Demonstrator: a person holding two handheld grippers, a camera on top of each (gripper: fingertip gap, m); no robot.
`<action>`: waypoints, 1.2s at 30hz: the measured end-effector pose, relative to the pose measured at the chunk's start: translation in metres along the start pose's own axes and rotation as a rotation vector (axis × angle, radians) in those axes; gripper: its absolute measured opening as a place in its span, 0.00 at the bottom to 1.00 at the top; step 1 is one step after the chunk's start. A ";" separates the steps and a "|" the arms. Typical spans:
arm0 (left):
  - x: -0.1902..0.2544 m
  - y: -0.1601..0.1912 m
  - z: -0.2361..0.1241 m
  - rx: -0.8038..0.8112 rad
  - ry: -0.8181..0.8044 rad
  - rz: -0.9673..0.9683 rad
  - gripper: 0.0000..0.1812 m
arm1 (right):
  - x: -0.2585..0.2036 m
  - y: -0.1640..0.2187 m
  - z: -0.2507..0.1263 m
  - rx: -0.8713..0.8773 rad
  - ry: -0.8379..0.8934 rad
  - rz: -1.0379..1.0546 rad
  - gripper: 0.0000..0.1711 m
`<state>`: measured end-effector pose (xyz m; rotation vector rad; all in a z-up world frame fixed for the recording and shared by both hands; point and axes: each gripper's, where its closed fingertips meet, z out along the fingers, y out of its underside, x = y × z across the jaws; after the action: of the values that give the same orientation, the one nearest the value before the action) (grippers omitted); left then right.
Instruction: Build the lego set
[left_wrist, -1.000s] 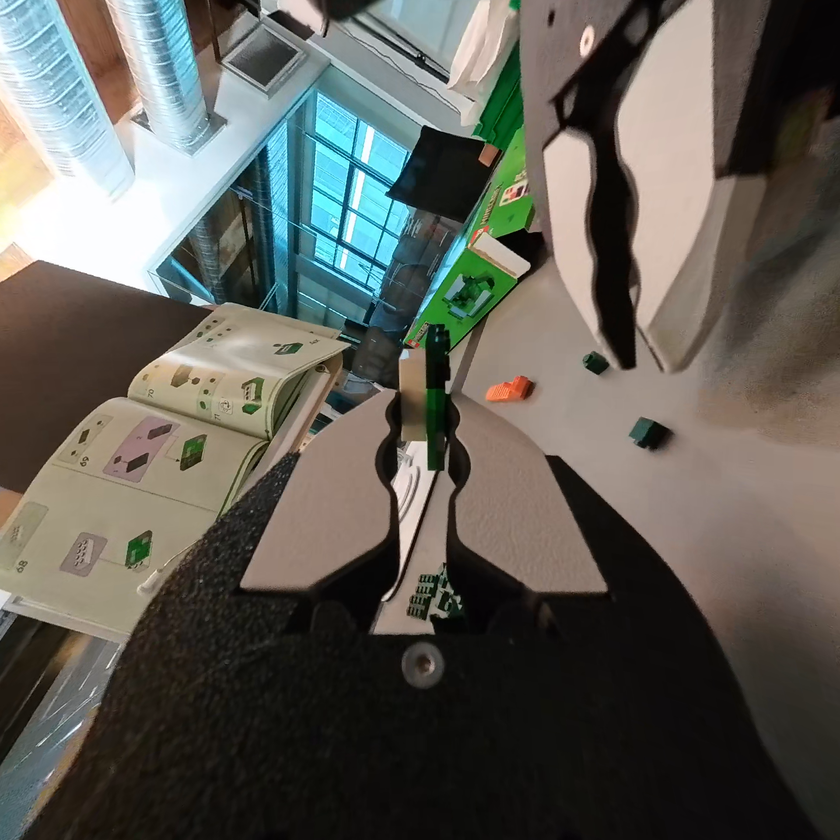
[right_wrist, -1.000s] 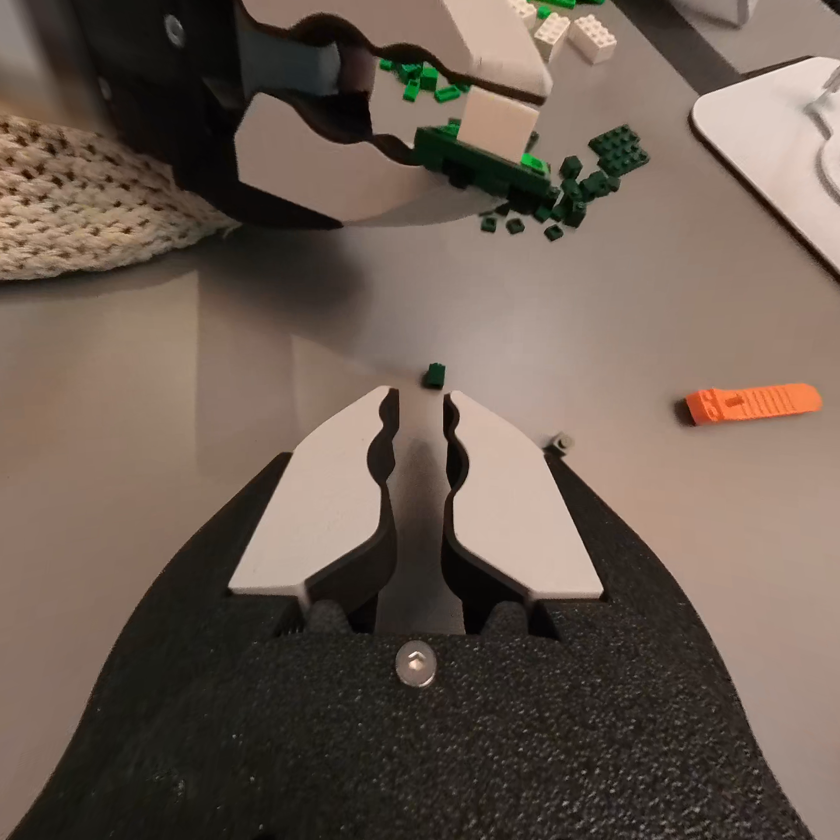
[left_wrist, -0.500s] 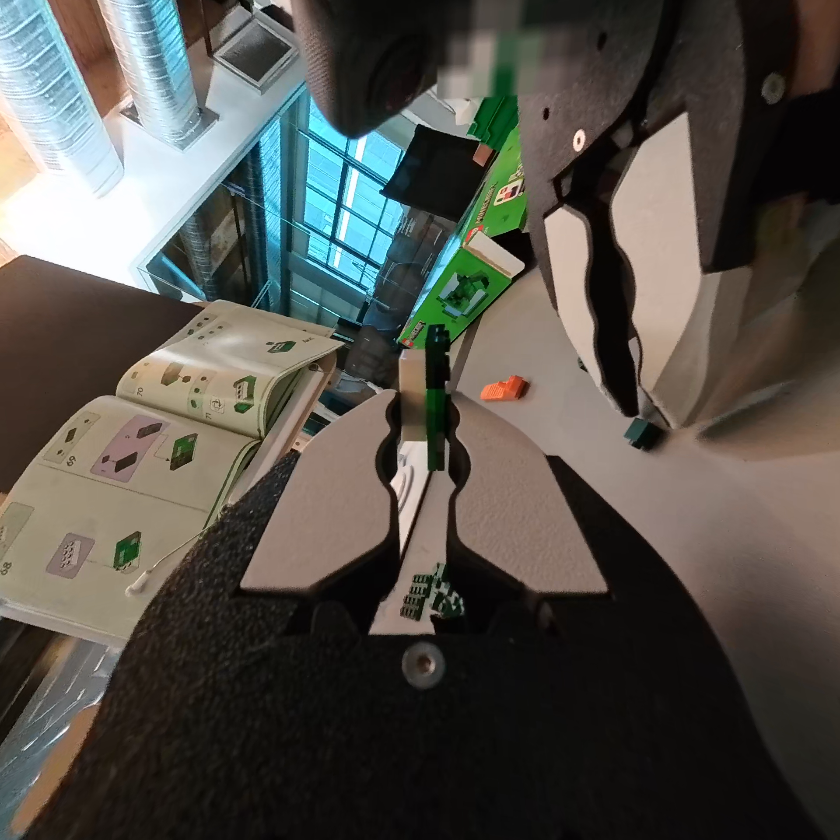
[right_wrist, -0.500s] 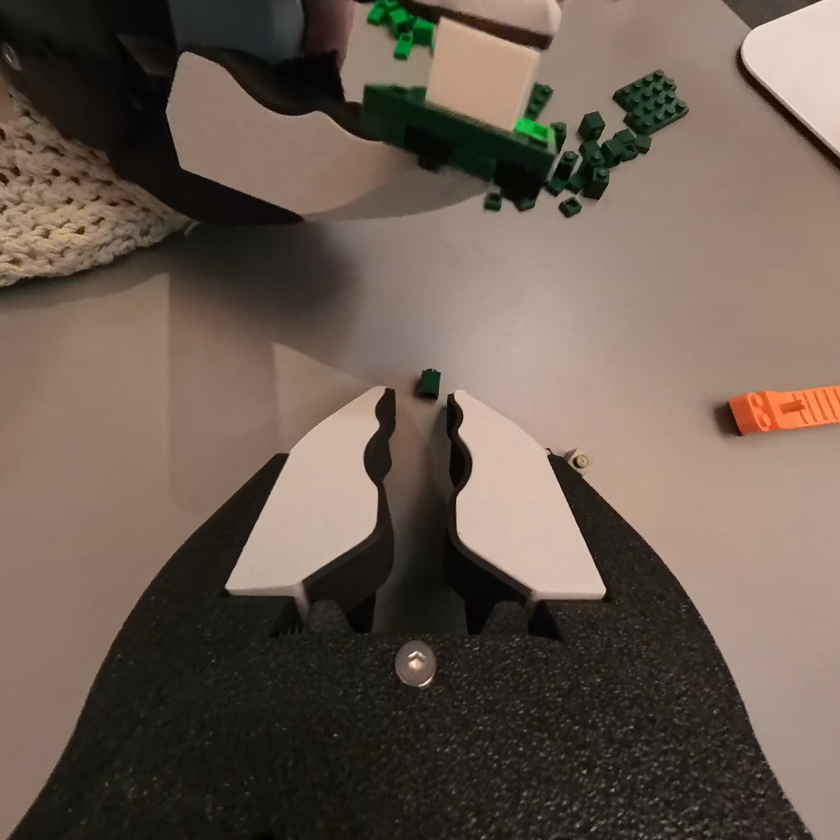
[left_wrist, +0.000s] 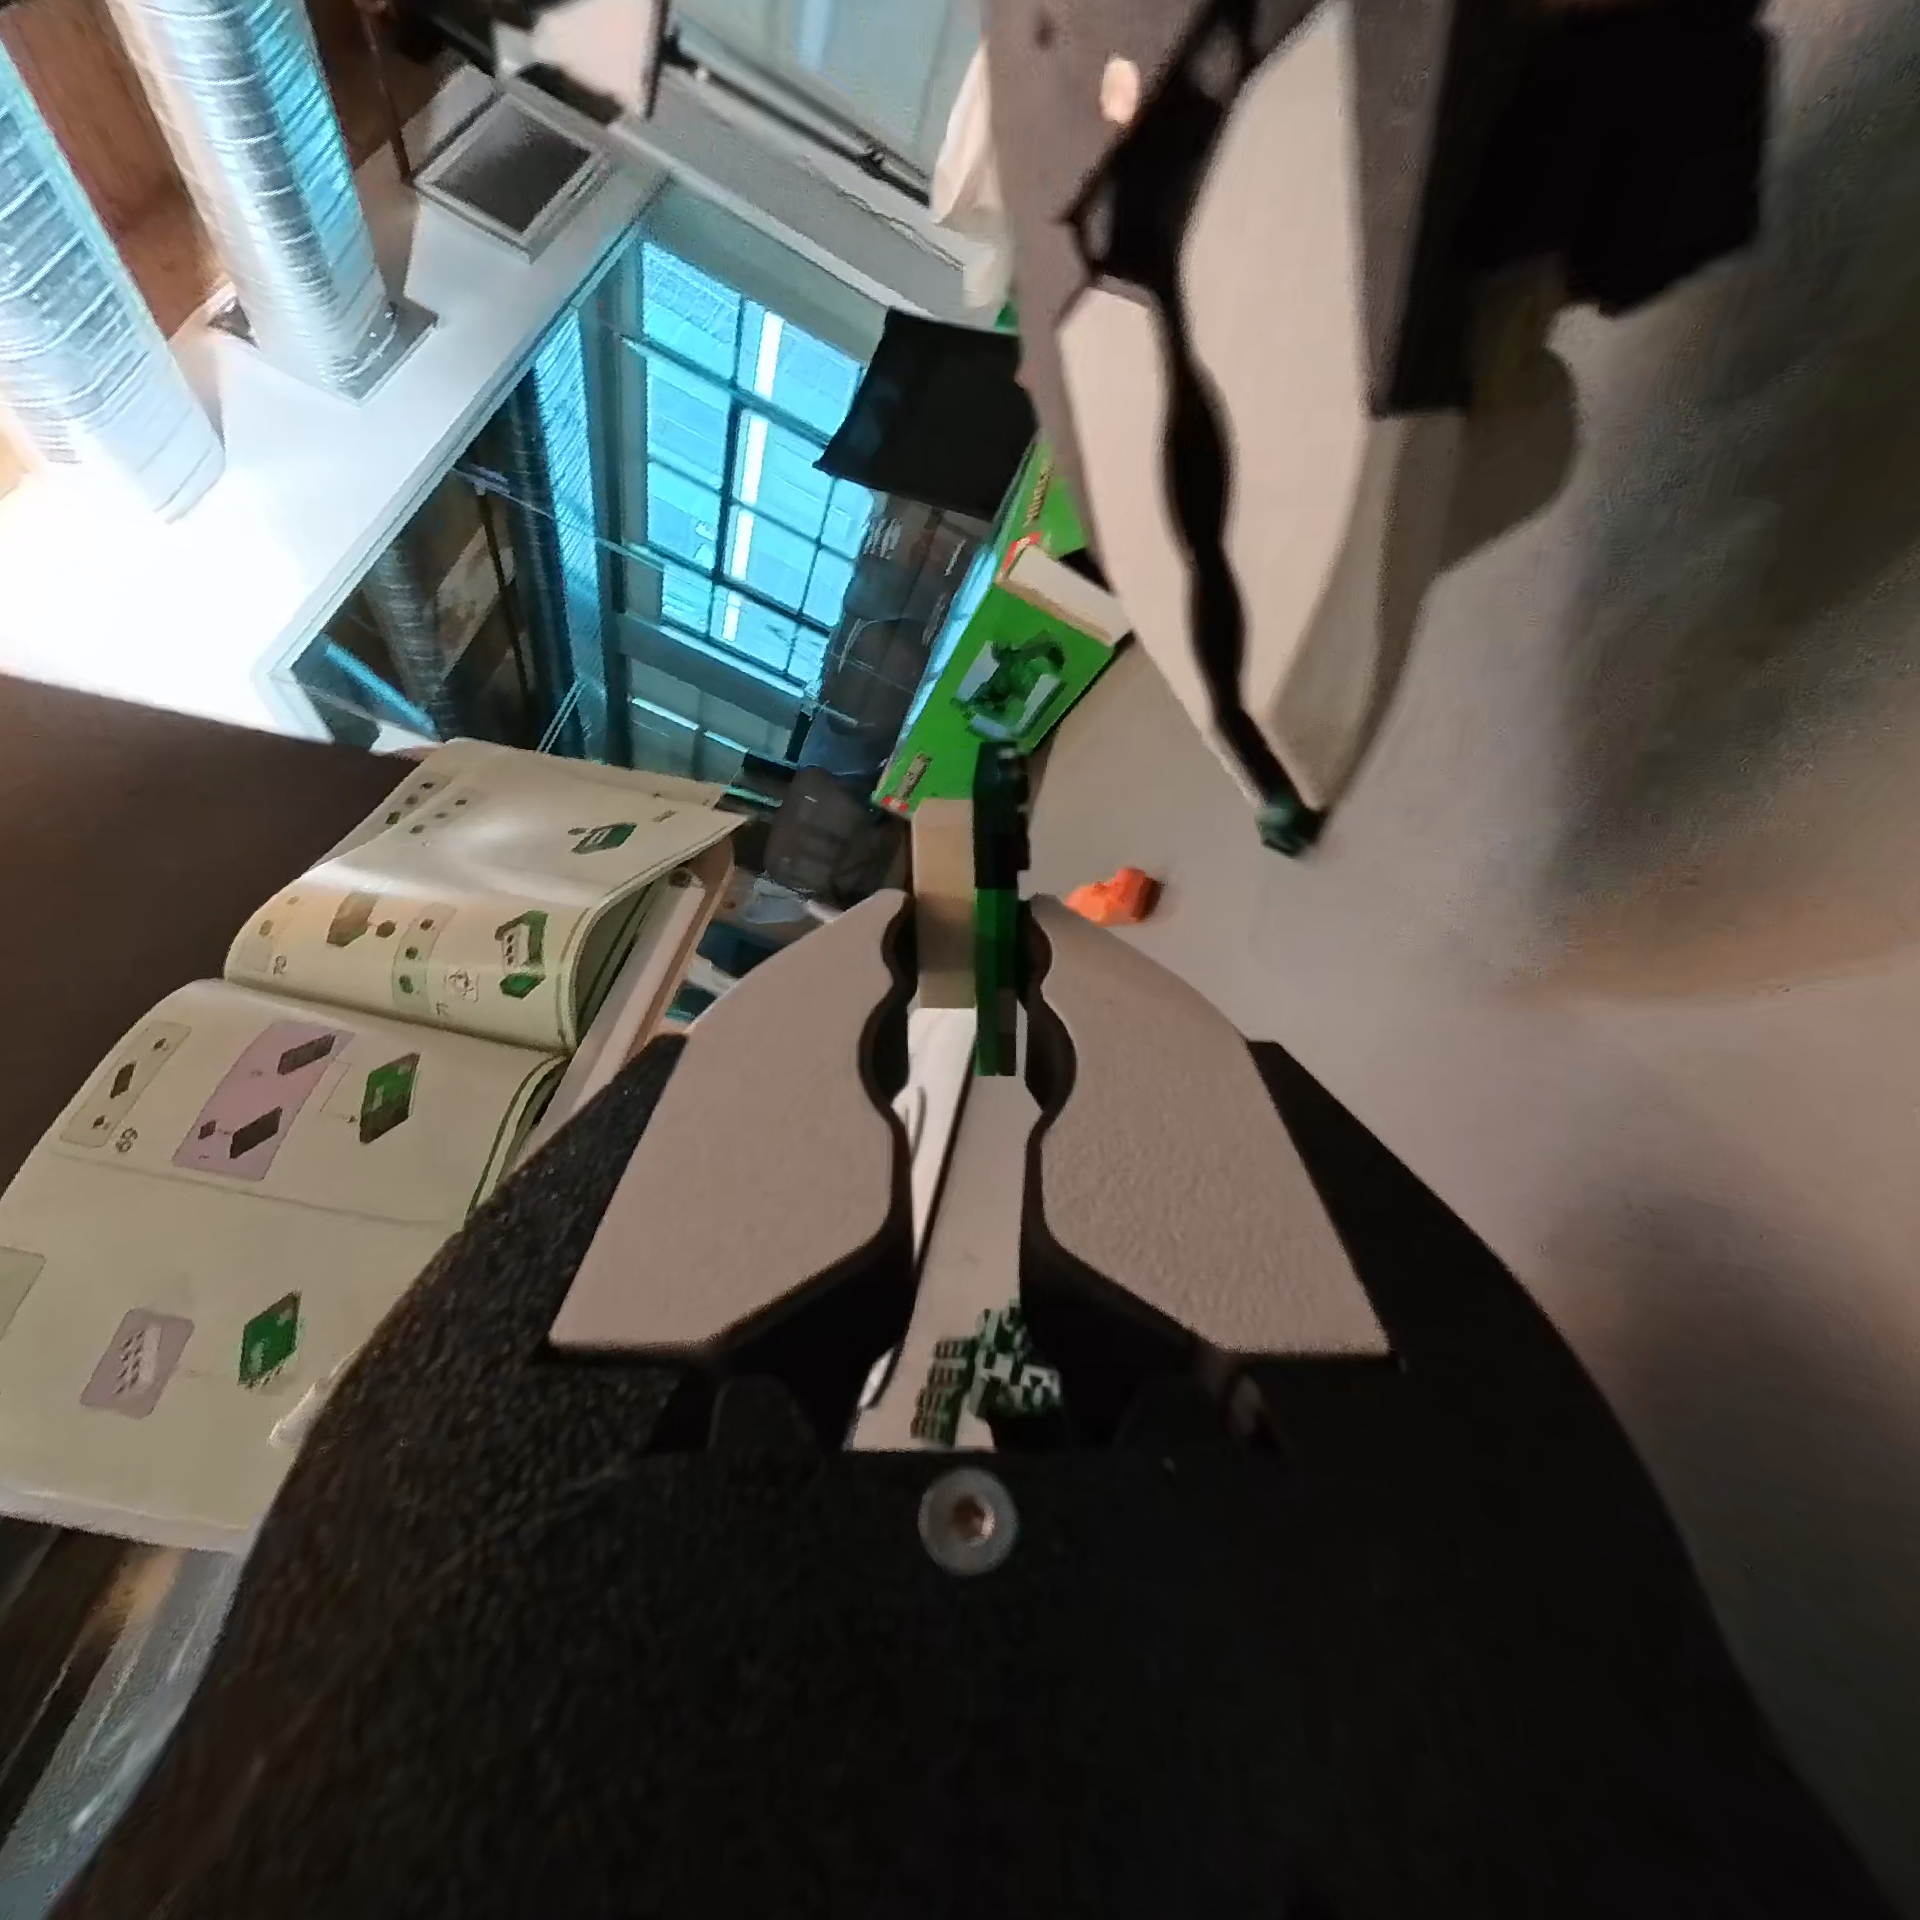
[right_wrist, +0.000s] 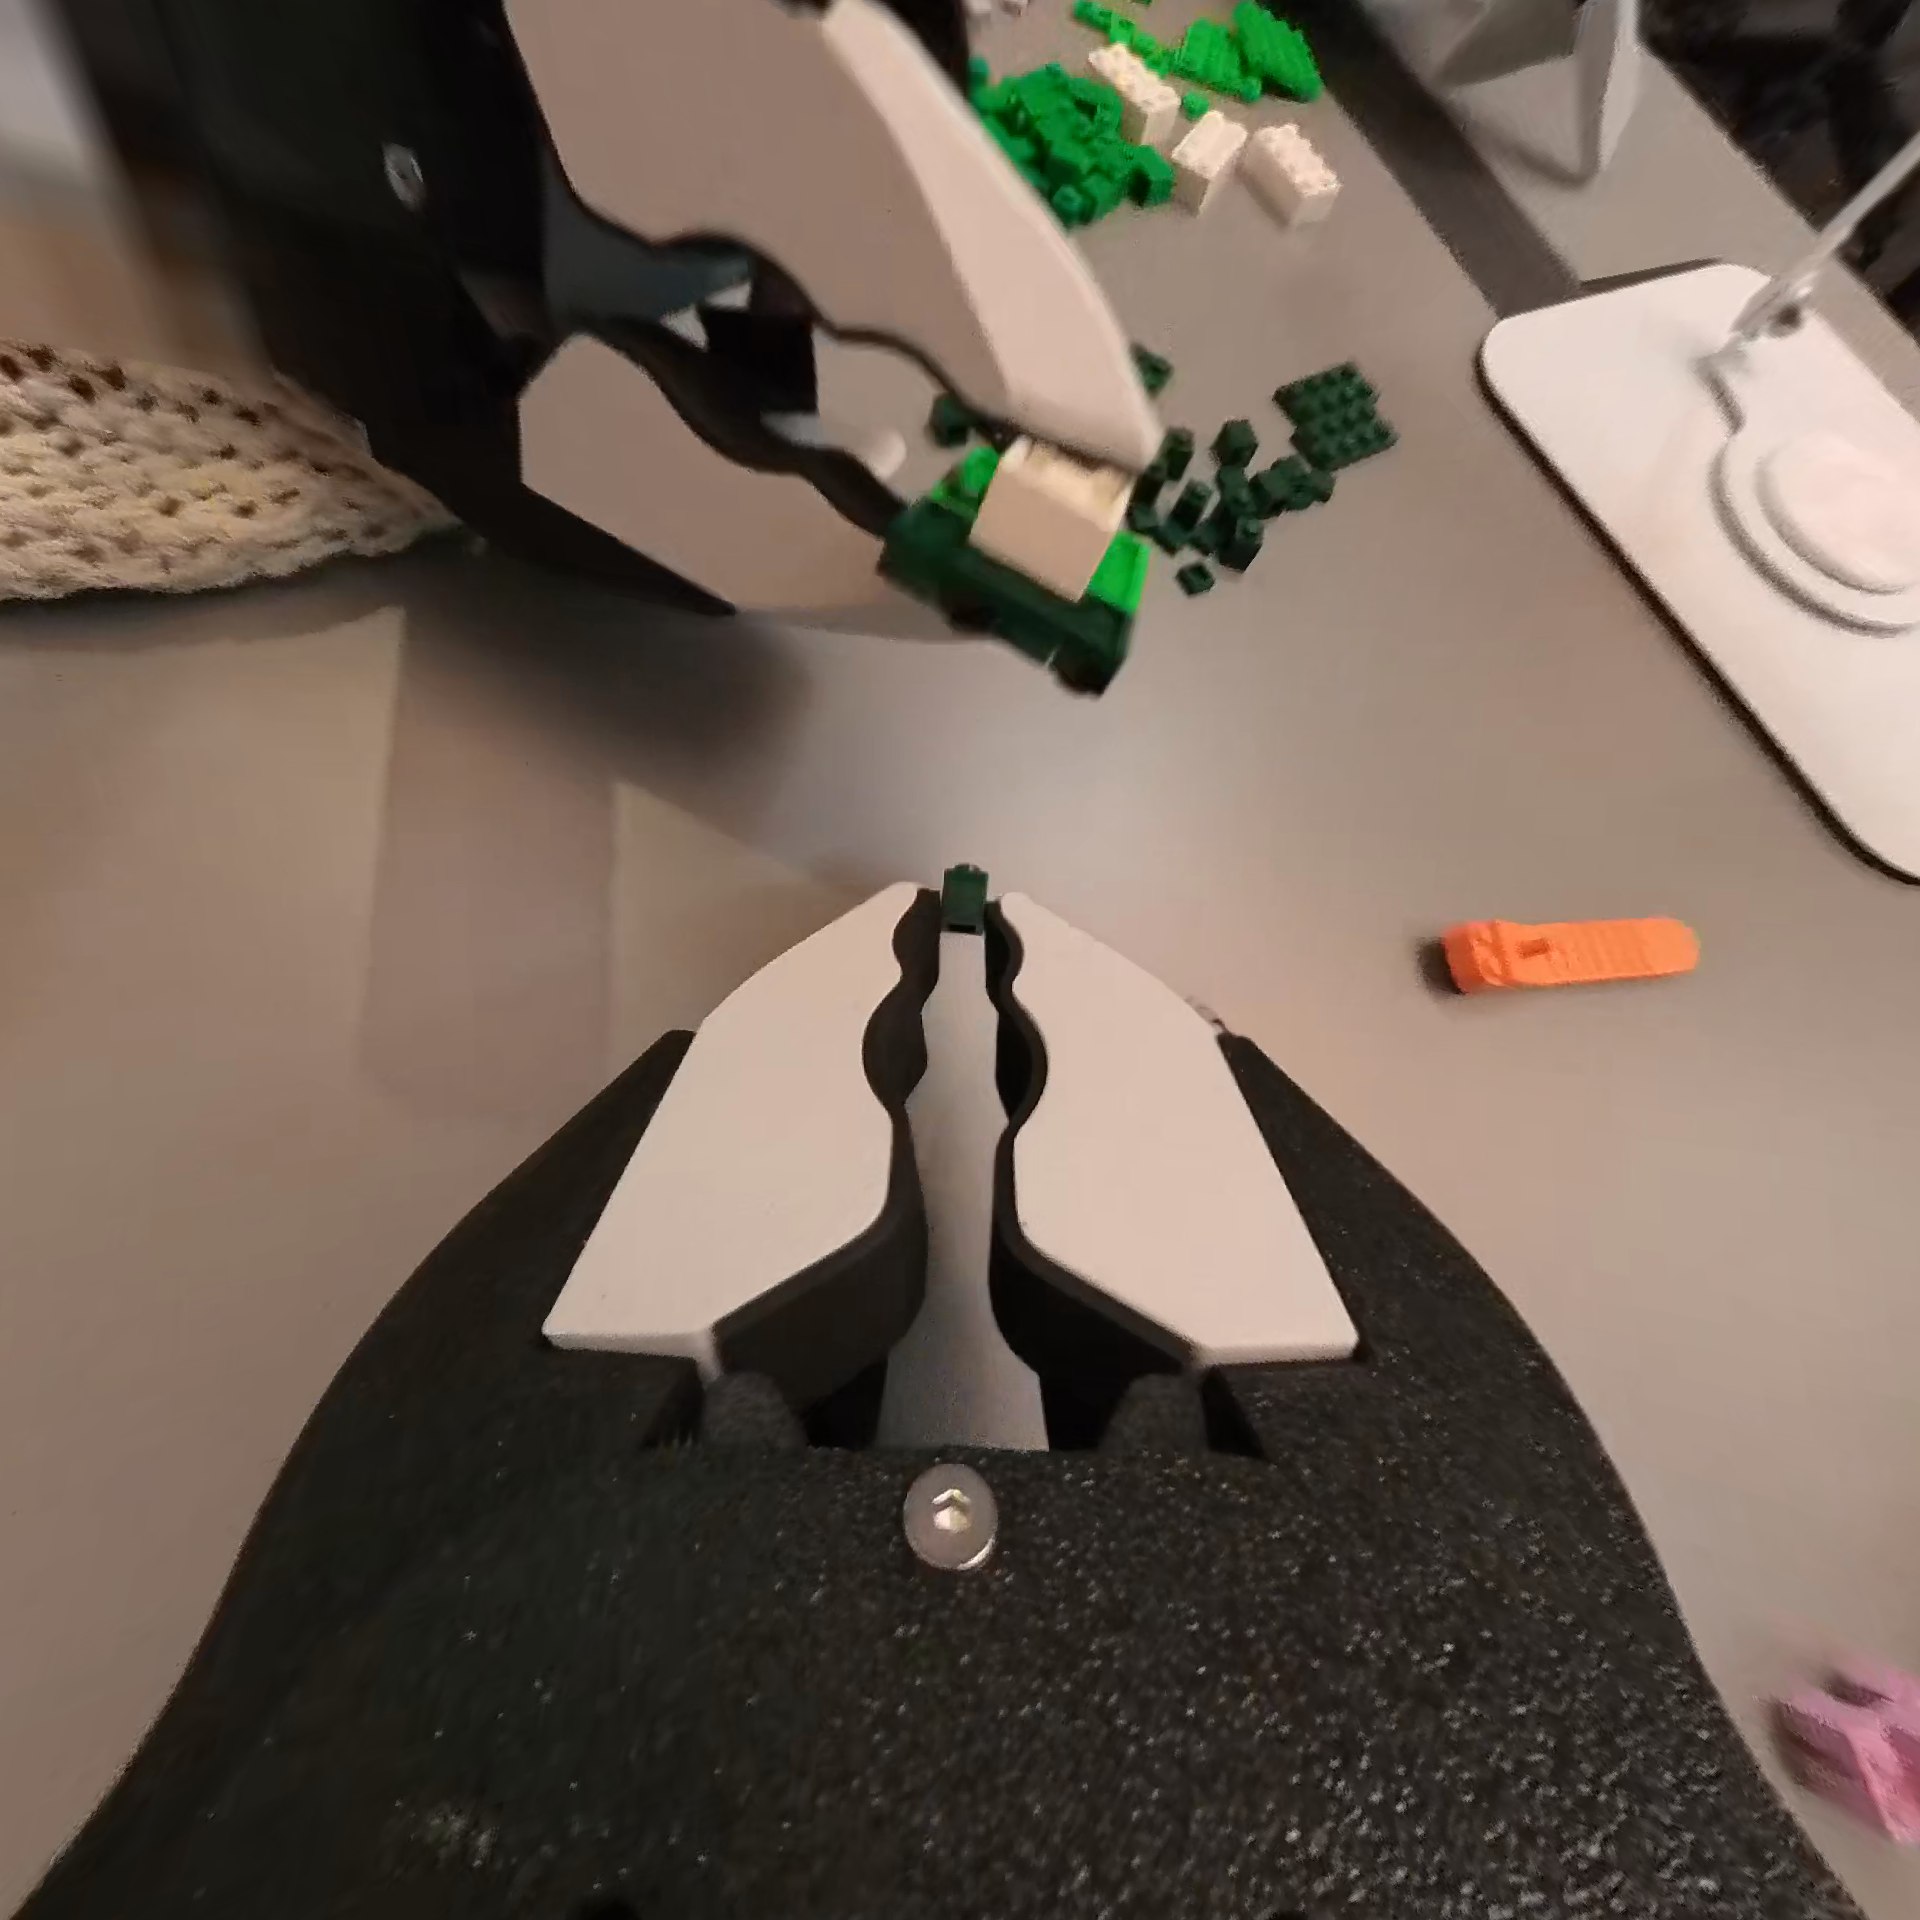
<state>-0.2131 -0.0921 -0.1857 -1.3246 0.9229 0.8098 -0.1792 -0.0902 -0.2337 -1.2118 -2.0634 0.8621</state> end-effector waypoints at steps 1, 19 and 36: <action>0.005 -0.003 0.001 0.010 0.022 0.015 0.09 | 0.001 -0.001 -0.006 0.001 0.002 -0.001 0.05; 0.039 -0.010 0.006 0.008 0.155 0.167 0.09 | -0.009 -0.010 -0.027 0.065 -0.024 0.011 0.05; 0.046 -0.009 0.011 -0.055 0.143 0.319 0.10 | 0.006 -0.013 -0.029 0.075 -0.187 0.477 0.04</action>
<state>-0.1847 -0.0836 -0.2228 -1.3128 1.2538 0.9992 -0.1663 -0.0832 -0.2046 -1.6688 -1.8846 1.3004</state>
